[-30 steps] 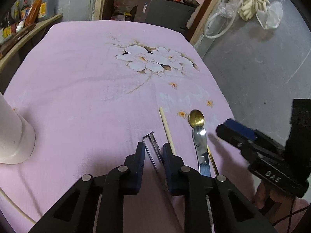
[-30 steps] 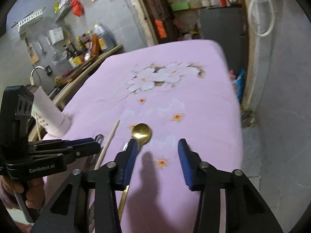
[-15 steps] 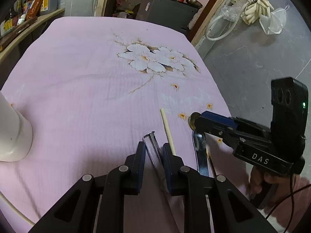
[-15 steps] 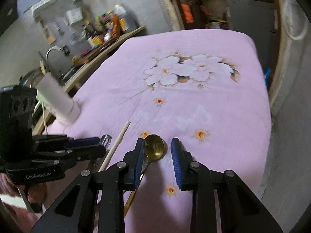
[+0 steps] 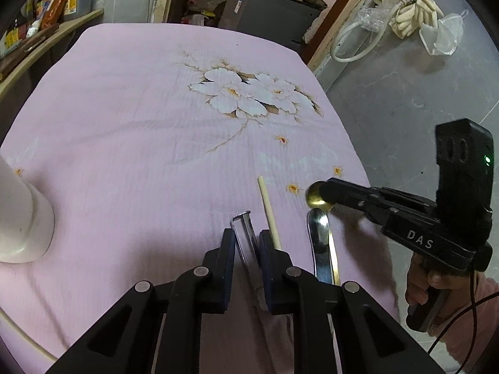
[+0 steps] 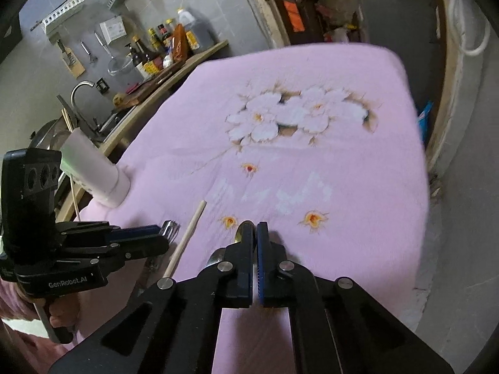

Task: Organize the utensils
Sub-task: 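Close the left tool on the steel tong utensil while the right tool grasps the gold spoon, then carry the tong utensil and gold spoon to the white caddy and open both tools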

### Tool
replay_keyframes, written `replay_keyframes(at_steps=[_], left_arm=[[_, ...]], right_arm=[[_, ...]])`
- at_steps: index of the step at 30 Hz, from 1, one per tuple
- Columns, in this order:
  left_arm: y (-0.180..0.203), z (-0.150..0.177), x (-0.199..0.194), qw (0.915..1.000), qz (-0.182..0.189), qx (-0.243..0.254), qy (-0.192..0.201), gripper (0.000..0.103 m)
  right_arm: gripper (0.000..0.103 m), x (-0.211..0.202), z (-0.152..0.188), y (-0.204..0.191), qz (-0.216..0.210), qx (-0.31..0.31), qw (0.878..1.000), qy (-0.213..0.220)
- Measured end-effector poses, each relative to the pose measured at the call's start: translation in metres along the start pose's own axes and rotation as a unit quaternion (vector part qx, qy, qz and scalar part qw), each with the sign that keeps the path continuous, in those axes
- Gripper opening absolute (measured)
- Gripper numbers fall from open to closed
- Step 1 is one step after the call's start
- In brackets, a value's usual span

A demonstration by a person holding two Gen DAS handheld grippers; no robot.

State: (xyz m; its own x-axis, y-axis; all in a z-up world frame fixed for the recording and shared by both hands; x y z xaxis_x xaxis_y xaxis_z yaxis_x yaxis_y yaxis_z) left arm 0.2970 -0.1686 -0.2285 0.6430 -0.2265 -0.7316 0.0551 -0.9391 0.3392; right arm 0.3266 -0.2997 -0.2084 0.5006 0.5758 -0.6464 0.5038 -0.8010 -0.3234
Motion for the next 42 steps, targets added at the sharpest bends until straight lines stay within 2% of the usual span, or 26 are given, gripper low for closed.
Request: replay_keyframes(at_steps=[10, 20, 27, 33, 36, 42], left_arm=[[-0.002, -0.008, -0.045, 0.9987, 0.032, -0.002, 0.04, 0.014], [0.009, -0.011, -0.1, 0.9938, 0.075, 0.024, 0.079, 0.012], [0.009, -0.015, -0.135, 0.9887, 0.098, 0.038, 0.108, 0.011], [0.0, -0.029, -0.169, 0.9835, 0.11, 0.041, 0.138, 0.011], [-0.011, -0.042, -0.19, 0.981, 0.11, 0.035, 0.155, 0.011], [-0.049, -0.079, -0.238, 0.9749, 0.087, 0.019, 0.204, 0.011]], right_arm=[[0.002, -0.061, -0.012, -0.008, 0.07, -0.01, 0.995, 0.073], [0.002, -0.116, -0.018, -0.047, 0.123, -0.025, 0.984, 0.125], [0.002, -0.136, -0.027, -0.078, 0.137, -0.021, 0.979, 0.152], [0.002, -0.15, -0.044, -0.105, 0.149, -0.013, 0.97, 0.191], [0.002, -0.155, -0.063, -0.127, 0.145, -0.021, 0.965, 0.219], [0.002, -0.154, -0.108, -0.183, 0.119, -0.046, 0.953, 0.274]])
Point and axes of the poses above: each gripper's, at about its wrist camera, not at the fingertips, and x roughly the way its jaws point, y to its right, z to its underside, the point moved 6 cm from there along x, roughly the way its jaws point, and after that the axes turned 10 degrees about y, right-handed, at the moved point
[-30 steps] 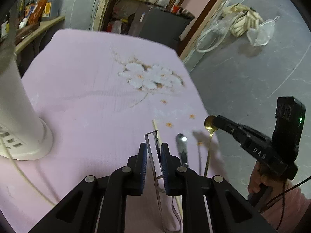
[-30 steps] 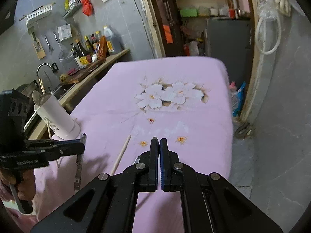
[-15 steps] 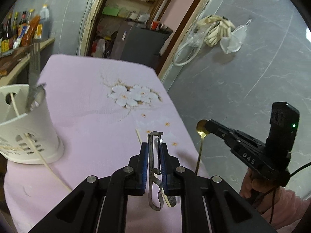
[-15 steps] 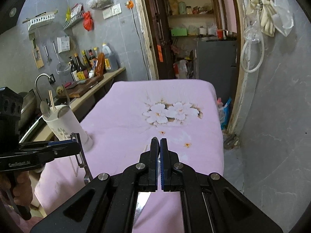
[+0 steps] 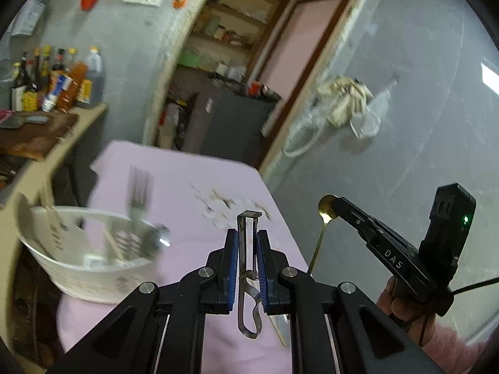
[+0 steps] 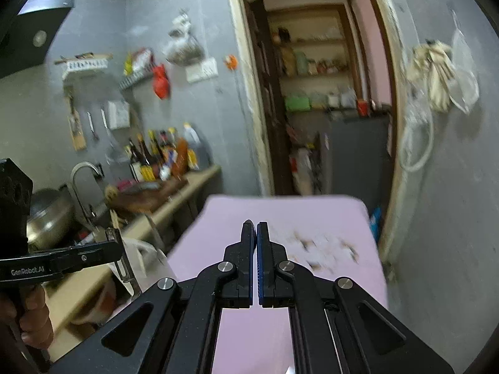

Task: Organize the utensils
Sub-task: 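Carry the tong utensil and gold spoon to the white caddy and open both tools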

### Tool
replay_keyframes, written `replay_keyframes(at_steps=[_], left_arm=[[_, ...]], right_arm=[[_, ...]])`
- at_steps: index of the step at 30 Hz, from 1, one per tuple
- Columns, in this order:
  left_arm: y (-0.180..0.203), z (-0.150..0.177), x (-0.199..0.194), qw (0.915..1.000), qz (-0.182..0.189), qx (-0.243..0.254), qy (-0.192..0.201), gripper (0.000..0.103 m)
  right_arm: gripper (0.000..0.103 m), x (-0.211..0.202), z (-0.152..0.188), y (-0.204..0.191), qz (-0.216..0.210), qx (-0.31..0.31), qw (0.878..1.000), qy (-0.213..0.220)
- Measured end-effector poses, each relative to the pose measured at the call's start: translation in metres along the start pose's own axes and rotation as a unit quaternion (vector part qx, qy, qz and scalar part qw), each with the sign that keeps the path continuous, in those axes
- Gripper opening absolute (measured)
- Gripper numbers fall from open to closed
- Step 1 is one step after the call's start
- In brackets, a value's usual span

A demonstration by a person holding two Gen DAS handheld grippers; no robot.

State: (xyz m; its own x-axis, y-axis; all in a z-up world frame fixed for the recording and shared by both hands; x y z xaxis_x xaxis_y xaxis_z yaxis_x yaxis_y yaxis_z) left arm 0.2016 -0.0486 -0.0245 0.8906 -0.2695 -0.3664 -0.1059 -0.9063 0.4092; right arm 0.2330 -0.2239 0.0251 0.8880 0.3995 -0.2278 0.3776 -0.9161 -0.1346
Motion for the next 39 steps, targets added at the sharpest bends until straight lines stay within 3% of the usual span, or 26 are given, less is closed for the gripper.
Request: replay_keyframes(at_steps=[8, 14, 22, 28, 39], left_arm=[[-0.07, -0.071, -0.043, 0.9963, -0.053, -0.01, 0.067, 0.011], [-0.123, -0.103, -0.065, 0.9889, -0.097, -0.01, 0.112, 0.011], [-0.159, -0.097, -0.044, 0.9848, -0.133, 0.033, 0.107, 0.011], [-0.166, -0.081, -0.029, 0.9864, -0.132, 0.044, 0.087, 0.011], [-0.161, -0.054, -0.017, 0.9794, -0.157, 0.1, 0.077, 0.011]], right_arm=[[0.002, 0.032, -0.047, -0.081, -0.043, -0.025, 0.997, 0.066], [0.002, 0.057, -0.059, -0.128, -0.044, -0.045, 0.994, 0.09], [0.002, 0.089, -0.041, -0.156, -0.024, -0.088, 0.992, 0.084], [0.002, 0.102, -0.023, -0.165, -0.018, -0.112, 0.991, 0.071], [0.002, 0.114, -0.001, -0.178, -0.007, -0.146, 0.988, 0.051]])
Point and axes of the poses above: each gripper's, at about its wrist camera, not at the fingertips, and x roughly the way its jaws point, y to its right, z to its underside, the point moved 6 cm from there along x, roughly the way its jaws point, and after that the axes turned 10 degrees about y, right-handed, at the moved point
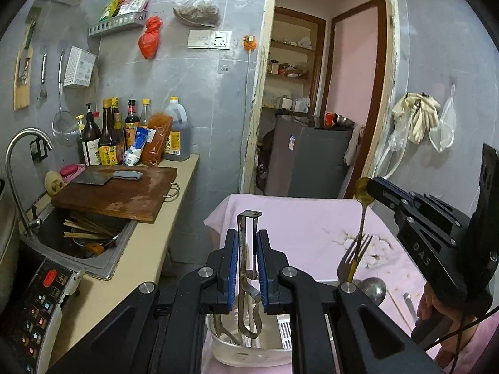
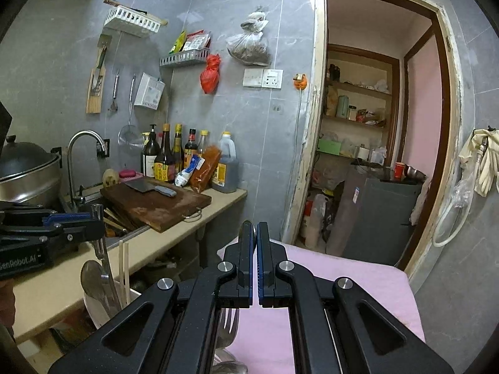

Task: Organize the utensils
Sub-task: 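Carry the tong utensil and gold spoon to the white caddy and open both tools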

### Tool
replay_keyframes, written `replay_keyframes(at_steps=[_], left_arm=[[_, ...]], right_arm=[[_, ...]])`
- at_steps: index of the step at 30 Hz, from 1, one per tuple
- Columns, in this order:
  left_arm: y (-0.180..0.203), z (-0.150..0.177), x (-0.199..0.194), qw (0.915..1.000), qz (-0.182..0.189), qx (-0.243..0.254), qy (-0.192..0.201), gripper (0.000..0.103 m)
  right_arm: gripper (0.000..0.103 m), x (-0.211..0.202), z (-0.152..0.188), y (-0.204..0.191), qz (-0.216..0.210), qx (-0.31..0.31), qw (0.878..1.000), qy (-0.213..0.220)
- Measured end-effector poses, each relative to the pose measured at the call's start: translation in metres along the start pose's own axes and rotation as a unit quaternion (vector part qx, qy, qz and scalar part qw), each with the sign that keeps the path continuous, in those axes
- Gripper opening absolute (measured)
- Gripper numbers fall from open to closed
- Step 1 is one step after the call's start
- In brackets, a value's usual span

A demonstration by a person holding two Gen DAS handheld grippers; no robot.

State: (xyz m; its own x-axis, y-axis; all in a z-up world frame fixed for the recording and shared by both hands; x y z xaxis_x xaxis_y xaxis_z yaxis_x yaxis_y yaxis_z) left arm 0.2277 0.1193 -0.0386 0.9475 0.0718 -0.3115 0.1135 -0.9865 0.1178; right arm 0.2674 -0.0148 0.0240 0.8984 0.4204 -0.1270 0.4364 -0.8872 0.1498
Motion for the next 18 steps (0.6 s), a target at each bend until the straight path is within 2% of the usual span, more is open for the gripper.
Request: replay_keyframes(at_steps=[12, 18], left_arm=[[-0.003, 0.016, 0.003, 0.9993, 0.002, -0.019, -0.033, 0.012], [-0.001, 0.021, 0.003, 0.9976, 0.016, -0.044, -0.051, 0.015]], right_arm=[[0.003, -0.011, 0.017, -0.002, -0.024, 0.023, 0.999, -0.026], [0.003, -0.018, 0.022, 0.006, -0.026, 0.047, 0.998, -0.035]])
Point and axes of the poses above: each gripper's, at about its wrist camera, not at the fingertips, and x roughly the way its jaws point, y to its right, z to its underside, the point moved 6 cm from there along x, roughly the way its jaws point, and after that the axes turned 10 degrees about y, right-handed, at the moved point
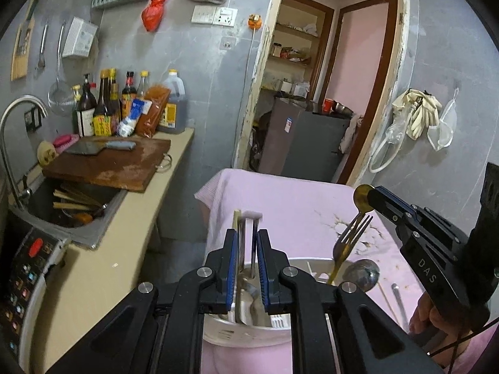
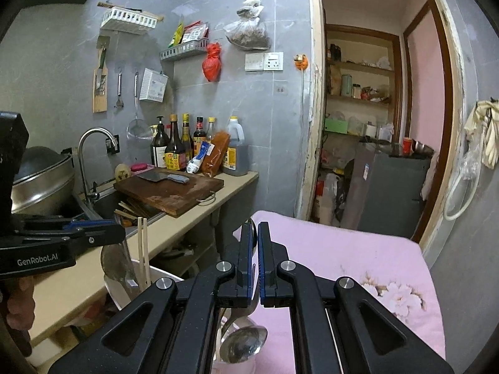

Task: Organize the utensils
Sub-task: 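Carry the tong utensil and gold spoon to the white caddy and open both tools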

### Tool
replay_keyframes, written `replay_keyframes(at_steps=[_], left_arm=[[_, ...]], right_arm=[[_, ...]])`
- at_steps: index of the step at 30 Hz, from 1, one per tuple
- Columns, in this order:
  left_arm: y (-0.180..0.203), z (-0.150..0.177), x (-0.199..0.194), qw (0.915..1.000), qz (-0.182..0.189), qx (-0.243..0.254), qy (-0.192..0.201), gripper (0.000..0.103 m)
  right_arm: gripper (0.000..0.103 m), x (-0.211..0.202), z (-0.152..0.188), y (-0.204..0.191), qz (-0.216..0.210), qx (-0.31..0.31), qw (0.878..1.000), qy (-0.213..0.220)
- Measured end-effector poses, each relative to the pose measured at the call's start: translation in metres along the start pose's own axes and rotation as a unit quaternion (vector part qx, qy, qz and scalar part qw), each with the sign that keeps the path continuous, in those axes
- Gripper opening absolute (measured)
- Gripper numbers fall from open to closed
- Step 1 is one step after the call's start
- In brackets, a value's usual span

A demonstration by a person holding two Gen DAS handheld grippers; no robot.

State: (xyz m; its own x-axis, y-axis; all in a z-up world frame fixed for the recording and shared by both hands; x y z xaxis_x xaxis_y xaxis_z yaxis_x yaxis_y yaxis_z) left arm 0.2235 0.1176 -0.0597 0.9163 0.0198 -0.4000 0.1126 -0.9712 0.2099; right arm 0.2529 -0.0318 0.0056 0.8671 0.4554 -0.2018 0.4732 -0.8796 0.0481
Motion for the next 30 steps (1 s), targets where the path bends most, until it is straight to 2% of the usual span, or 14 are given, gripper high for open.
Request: replay_keyframes(at_steps=[6, 7, 9, 10, 16, 23, 26, 30], left_arm=[[0.002, -0.003, -0.006, 0.9997, 0.009, -0.023, 0.002, 0.027], [0.002, -0.004, -0.007, 0.9995, 0.011, -0.029, 0.004, 0.03], [0.002, -0.005, -0.008, 0.9992, 0.011, -0.037, 0.005, 0.037], [0.003, -0.006, -0.009, 0.999, 0.012, -0.042, 0.007, 0.043], [0.011, -0.013, -0.016, 0.9981, 0.014, -0.051, 0.032, 0.064], [0.034, -0.021, -0.025, 0.9958, 0.006, -0.049, 0.077, 0.092], [0.047, -0.02, -0.028, 0.9948, 0.0, -0.039, 0.094, 0.098], [0.072, -0.016, -0.027, 0.9947, 0.004, -0.016, 0.102, 0.101]], right_arm=[[0.006, -0.002, 0.003, 0.007, -0.008, 0.023, 1.0, -0.007], [0.009, -0.004, 0.003, 0.009, -0.008, 0.026, 1.0, -0.007], [0.035, -0.008, 0.001, 0.011, -0.007, 0.034, 0.999, -0.002], [0.04, -0.012, 0.0, 0.013, -0.008, 0.039, 0.999, 0.004], [0.042, -0.033, -0.008, 0.038, 0.018, 0.061, 0.998, 0.023], [0.065, -0.064, -0.014, 0.077, 0.061, 0.086, 0.994, 0.039], [0.076, -0.079, -0.012, 0.096, 0.084, 0.091, 0.991, 0.042], [0.085, -0.099, -0.004, 0.119, 0.114, 0.091, 0.989, 0.038]])
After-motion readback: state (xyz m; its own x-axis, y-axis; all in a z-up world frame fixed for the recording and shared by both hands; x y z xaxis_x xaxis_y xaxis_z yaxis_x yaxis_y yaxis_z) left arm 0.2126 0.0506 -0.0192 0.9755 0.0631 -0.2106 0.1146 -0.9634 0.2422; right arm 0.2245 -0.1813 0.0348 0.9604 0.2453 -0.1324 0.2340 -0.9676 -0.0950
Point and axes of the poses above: each gripper's, at about its wrist camera, not at the fingertips, and x roughly the way its jaws point, y to its right, z to its underside, the point moved 6 cm from there along x, roughly the way its jaws point, and after that the axes turned 10 degrees about y, right-handed, at the moved point
